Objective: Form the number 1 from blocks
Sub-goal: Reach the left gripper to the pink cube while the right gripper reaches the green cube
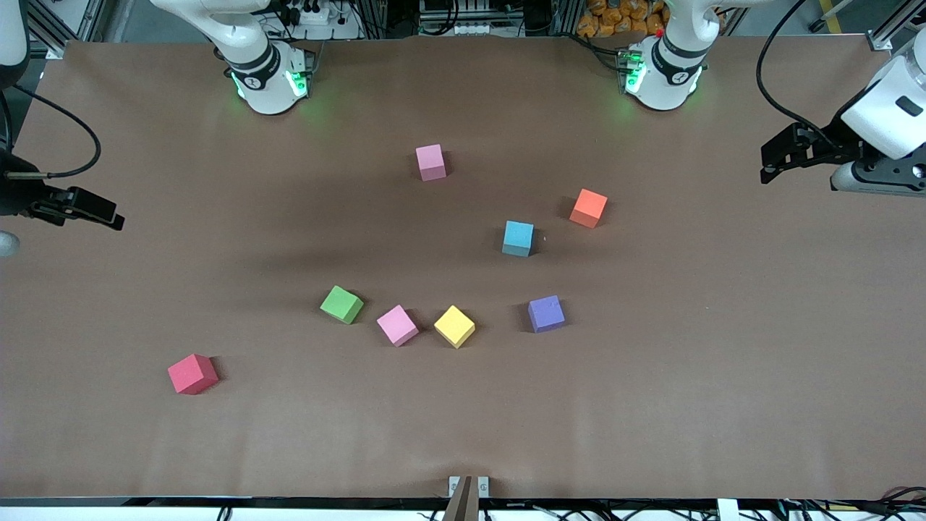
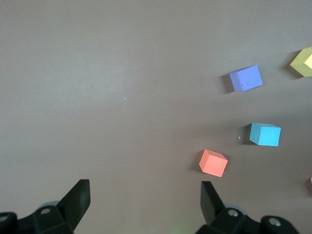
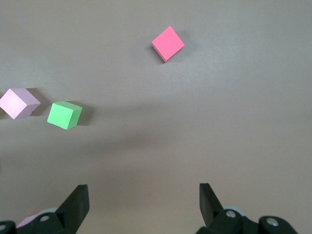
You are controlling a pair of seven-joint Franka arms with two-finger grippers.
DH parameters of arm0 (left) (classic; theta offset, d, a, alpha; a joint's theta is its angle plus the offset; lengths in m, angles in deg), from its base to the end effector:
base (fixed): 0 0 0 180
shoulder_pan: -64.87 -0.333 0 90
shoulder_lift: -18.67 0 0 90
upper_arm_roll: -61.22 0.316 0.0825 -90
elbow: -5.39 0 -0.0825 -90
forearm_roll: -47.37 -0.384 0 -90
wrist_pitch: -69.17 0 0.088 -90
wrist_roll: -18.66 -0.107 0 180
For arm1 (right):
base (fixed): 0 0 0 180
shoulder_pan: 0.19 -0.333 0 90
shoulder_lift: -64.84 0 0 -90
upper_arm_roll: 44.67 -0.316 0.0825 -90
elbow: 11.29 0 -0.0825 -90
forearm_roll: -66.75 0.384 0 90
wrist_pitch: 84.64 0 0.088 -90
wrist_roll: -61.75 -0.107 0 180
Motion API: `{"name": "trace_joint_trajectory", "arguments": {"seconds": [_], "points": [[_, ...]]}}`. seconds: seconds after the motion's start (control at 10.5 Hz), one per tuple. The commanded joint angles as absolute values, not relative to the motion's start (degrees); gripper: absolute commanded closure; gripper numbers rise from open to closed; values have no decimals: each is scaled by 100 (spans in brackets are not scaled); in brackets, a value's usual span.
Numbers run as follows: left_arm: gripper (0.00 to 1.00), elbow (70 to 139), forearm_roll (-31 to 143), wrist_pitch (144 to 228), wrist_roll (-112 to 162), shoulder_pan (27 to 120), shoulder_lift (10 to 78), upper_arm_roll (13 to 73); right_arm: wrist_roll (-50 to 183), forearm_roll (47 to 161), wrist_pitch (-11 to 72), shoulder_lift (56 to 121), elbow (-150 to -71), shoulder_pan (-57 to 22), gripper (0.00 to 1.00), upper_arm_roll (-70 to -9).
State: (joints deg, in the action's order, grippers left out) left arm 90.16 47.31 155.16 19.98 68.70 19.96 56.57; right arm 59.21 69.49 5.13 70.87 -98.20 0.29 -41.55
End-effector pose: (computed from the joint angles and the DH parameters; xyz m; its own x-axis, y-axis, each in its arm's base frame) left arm 0.5489 -0.0811 0.6487 0.9922 -0.1245 -0.0012 -0.1245 -0.9922 0.0008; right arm 0.5841 -0.0300 0.5898 0.9927 -0.1066 -0.0569 -0.1090 -0.9933 -0.0395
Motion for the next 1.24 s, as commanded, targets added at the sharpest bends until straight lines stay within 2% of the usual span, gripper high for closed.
{"name": "trace_joint_trajectory", "arguments": {"seconds": [0.0,0.29,0.48,0.76,0.95,1.14], "points": [[0,9029,4860,15548,2042,6803,1937,5612,5964,6974,440,7029,-9813,34,0,-4160],[0,9222,4711,15540,2050,6935,2024,5586,5955,6983,440,7055,-9830,34,0,-4160],[0,9292,4465,15644,2583,7180,2392,5306,5981,6983,448,7213,-9848,-80,0,-4160],[0,10135,4841,16312,3927,7409,2560,4657,5981,7009,527,7704,-9830,-387,0,-4160],[0,10181,4939,16819,5068,7899,3190,4234,5867,7027,798,8065,-9830,-746,0,-4160],[0,10181,4808,17759,6701,8978,3902,4215,5465,7036,1097,8451,-9830,-897,0,-4160]]}}
